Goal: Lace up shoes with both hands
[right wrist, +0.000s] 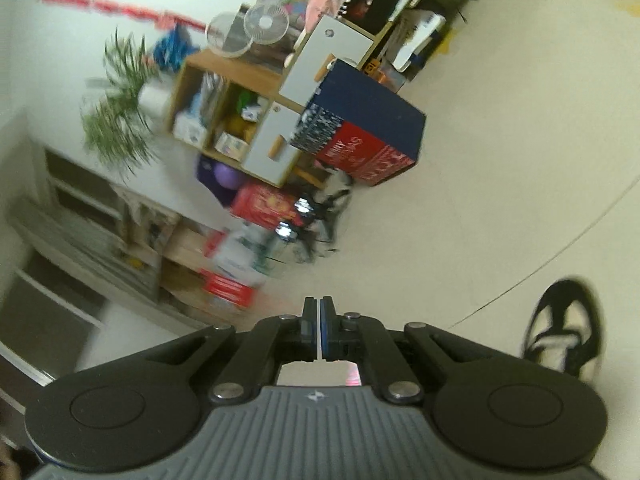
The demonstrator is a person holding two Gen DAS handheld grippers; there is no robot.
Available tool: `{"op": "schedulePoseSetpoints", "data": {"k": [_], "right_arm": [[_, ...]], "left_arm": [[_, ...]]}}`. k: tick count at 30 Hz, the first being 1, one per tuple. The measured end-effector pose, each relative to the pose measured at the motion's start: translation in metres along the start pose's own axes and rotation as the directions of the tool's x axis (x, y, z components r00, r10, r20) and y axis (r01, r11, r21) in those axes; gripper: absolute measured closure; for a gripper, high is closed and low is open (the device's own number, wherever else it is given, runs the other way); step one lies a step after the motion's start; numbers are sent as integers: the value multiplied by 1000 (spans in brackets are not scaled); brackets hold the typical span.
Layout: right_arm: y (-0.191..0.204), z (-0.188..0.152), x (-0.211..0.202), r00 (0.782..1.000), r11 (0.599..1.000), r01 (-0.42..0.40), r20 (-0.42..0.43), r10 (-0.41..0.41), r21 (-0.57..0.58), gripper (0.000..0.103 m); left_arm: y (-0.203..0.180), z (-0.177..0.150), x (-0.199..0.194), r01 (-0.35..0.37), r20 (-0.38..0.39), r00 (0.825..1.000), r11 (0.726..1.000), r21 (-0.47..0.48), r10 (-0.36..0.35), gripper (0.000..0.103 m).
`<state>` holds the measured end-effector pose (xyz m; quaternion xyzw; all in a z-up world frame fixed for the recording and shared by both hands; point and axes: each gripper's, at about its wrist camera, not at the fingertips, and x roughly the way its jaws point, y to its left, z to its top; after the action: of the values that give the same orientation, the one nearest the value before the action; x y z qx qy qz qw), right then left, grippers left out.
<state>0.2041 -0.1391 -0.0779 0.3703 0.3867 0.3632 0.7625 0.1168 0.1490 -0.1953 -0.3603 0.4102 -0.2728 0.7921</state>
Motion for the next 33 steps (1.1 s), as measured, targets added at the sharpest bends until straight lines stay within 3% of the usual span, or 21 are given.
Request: {"op": "schedulePoseSetpoints", "data": {"k": [3, 7, 10, 13, 19, 21, 23, 26, 28, 33], "right_arm": [[-9, -11, 4, 998, 998, 54, -33, -54, -17, 97], [-25, -34, 3, 989, 992, 120, -84, -122, -30, 97], [-37, -53, -5, 979, 987, 157, -122, -161, -43, 97], [-55, -73, -17, 964, 976, 215, -158, -216, -24, 96], [-104, -113, -47, 940, 935, 316, -187, -286, 160, 93], [-123, -126, -54, 941, 902, 327, -179, -286, 281, 85], [-143, -141, -61, 949, 848, 316, -151, -278, 425, 66], [-171, -165, -68, 953, 726, 288, -110, -283, 625, 65], [-181, -178, -70, 947, 658, 294, -117, -300, 694, 65], [-195, -199, -67, 943, 543, 284, -126, -309, 790, 65]], "left_arm": [[8, -3, -1, -32, -8, 999, 999, -7, 32, 51], [8, -6, 2, -108, -41, 993, 992, 71, 111, 50], [9, -6, 7, -162, -65, 983, 978, 128, 171, 50], [16, -4, 11, -189, -77, 977, 974, 121, 199, 50], [11, -5, 19, -190, -85, 975, 969, 156, 204, 50], [5, -8, 22, -191, -92, 973, 964, 185, 211, 50], [-1, -10, 28, -189, -106, 971, 961, 201, 213, 50], [-7, -13, 35, -192, -132, 965, 956, 220, 224, 50], [-10, -15, 39, -196, -143, 962, 953, 231, 233, 50], [-15, -16, 44, -216, -164, 951, 943, 252, 261, 50]]}}
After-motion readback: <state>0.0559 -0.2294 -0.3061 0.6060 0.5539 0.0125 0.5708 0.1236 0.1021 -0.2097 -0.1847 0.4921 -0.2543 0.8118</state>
